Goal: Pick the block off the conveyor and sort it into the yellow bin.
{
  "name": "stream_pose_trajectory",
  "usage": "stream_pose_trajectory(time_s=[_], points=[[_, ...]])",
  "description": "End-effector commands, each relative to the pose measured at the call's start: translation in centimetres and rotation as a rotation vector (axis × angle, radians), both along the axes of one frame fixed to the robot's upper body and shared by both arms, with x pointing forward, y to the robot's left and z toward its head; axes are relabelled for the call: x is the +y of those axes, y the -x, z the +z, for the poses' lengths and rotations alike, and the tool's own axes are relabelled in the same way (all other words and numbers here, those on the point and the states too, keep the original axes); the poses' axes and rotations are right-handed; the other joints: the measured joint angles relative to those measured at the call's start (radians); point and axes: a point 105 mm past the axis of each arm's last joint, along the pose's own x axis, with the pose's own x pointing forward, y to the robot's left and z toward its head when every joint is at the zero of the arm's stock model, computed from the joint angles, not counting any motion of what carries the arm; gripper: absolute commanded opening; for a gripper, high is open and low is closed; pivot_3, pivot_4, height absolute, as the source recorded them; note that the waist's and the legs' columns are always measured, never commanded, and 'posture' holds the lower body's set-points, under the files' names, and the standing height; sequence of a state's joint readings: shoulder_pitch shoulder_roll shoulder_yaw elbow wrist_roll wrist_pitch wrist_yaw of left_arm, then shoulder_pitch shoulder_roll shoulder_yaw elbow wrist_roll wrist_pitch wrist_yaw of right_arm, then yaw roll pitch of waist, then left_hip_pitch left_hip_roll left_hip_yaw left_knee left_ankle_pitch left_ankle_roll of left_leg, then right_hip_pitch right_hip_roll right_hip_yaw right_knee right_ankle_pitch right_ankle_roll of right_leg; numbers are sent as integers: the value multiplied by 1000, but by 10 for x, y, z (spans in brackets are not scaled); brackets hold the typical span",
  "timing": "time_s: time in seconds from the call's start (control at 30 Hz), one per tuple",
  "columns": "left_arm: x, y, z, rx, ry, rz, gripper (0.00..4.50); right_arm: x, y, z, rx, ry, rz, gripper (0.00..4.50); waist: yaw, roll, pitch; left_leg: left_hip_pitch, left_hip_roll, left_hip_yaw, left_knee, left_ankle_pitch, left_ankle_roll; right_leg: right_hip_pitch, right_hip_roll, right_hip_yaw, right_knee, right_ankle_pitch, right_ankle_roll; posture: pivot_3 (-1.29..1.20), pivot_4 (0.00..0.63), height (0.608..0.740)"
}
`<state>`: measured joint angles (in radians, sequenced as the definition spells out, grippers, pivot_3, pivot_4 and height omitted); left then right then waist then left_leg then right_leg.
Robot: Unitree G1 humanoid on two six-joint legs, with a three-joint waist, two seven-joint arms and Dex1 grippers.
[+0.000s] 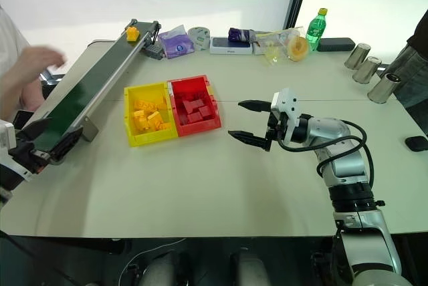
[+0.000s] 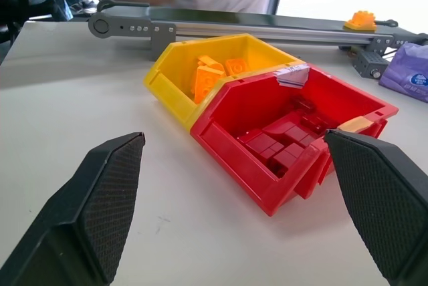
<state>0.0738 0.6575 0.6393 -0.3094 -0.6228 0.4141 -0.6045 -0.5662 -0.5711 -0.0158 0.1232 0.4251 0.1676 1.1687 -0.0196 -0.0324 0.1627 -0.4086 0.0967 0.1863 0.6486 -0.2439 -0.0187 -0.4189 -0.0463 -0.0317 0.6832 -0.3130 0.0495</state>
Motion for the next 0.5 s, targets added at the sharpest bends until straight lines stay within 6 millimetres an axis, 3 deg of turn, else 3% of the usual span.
stream_pose_trajectory(time_s=[0.03,0.17,0.27,0.37,0.5], points=[[-5,6,19,-111,-19,-14,4424,1,0,13,-53,-7,9,4500,0,0,0,0,0,0,0,0,0,0,0,0,0,0,0,0,150,740],[0,11,27,-185,-12,44,4424,1,0,12,-53,-5,11,4500,0,0,0,0,0,0,0,0,0,0,0,0,0,0,0,0,150,740],[19,16,29,-235,-48,210,4424,0,1,12,-54,-5,10,4500,0,0,0,0,0,0,0,0,0,0,0,0,0,0,0,0,150,740],[31,32,16,-235,-42,359,4424,0,2,10,-49,-10,11,4500,-3,0,0,0,0,0,0,0,0,0,0,0,0,0,0,0,150,740],[31,46,1,-218,-32,461,4424,2,4,9,-42,-18,18,4500,-1,0,0,0,0,0,0,0,1,0,0,1,-1,0,0,0,150,740]])
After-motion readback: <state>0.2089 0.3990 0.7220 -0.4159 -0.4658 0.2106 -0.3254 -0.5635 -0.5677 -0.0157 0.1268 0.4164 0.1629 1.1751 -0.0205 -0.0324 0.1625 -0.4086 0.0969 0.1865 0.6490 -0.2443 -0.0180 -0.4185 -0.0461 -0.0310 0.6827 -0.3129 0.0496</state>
